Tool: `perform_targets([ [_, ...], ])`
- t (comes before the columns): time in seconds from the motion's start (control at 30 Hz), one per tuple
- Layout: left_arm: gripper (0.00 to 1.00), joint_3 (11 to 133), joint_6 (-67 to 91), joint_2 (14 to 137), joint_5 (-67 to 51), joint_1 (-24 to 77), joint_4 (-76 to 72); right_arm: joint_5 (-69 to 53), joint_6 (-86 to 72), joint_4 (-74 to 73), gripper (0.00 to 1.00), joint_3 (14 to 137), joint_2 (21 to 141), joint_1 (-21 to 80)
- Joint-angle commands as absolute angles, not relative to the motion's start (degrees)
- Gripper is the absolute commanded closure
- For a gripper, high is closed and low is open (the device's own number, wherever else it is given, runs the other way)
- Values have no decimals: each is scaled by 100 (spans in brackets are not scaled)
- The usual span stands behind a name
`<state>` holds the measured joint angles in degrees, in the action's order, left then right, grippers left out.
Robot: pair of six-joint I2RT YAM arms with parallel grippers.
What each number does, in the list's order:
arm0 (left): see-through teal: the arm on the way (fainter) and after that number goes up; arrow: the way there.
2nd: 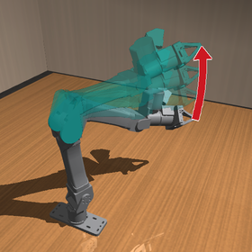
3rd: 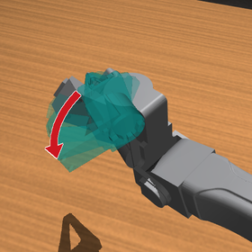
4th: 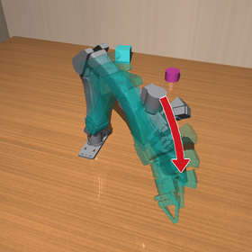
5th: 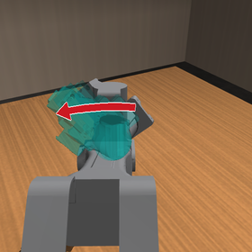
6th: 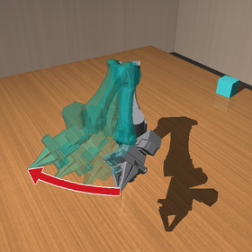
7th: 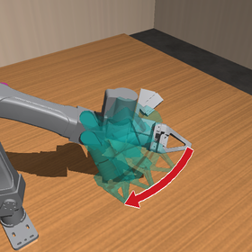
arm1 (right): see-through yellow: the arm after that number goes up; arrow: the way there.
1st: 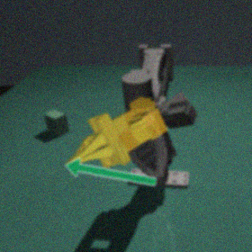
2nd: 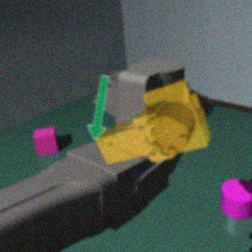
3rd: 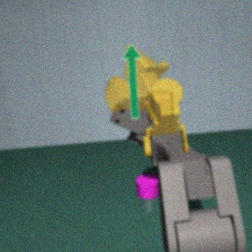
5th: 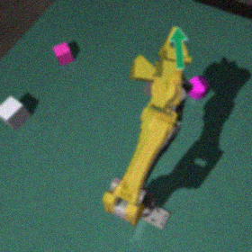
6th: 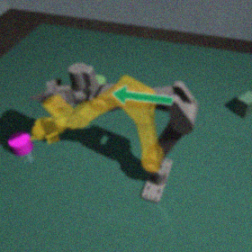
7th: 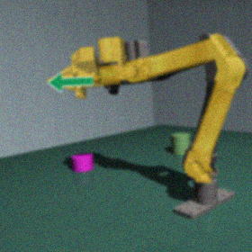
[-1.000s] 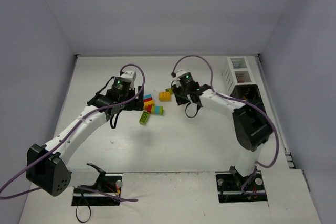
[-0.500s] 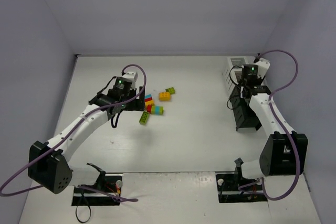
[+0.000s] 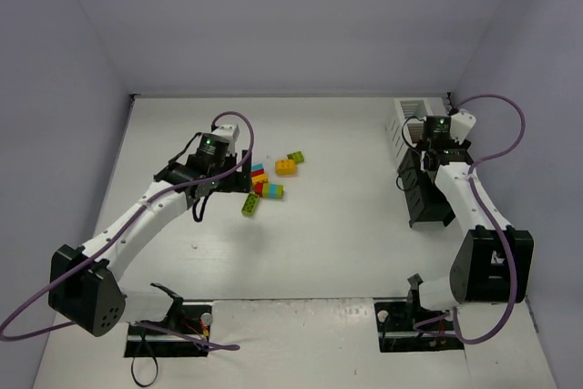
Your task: Sort the legos into containers by color
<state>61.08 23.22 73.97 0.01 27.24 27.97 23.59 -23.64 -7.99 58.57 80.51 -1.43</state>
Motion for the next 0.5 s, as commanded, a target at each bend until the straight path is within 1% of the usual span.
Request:
perform_targets([
  [0.0,22,6451,2303,7365,0,2672,2540,2453,-2400,-729,44,6091,7945,-106],
  [0.07,22,6469,2294,7374,0,2672,2540,2364,-2330,-729,43,6205,7866,-36],
  [0.13,22,6478,2285,7400,0,2681,2540,2321,-2145,-712,42,6319,7805,333],
  [0.2,22,6504,2285,7418,0,2672,2540,1953,-1839,-407,42,6451,7796,797],
  [0.3,22,6513,2285,7453,0,2672,2531,918,-1223,-27,41,6565,7935,1273],
  [0.33,22,6521,2285,7453,0,2663,2549,140,-1065,182,40,6679,8024,1335],
  [0.37,22,6530,2276,7453,0,2663,2558,-216,-1003,193,38,6741,8146,1379],
  [0.47,22,6495,2285,7418,0,2672,2593,-789,-643,228,36,6942,8708,1853],
])
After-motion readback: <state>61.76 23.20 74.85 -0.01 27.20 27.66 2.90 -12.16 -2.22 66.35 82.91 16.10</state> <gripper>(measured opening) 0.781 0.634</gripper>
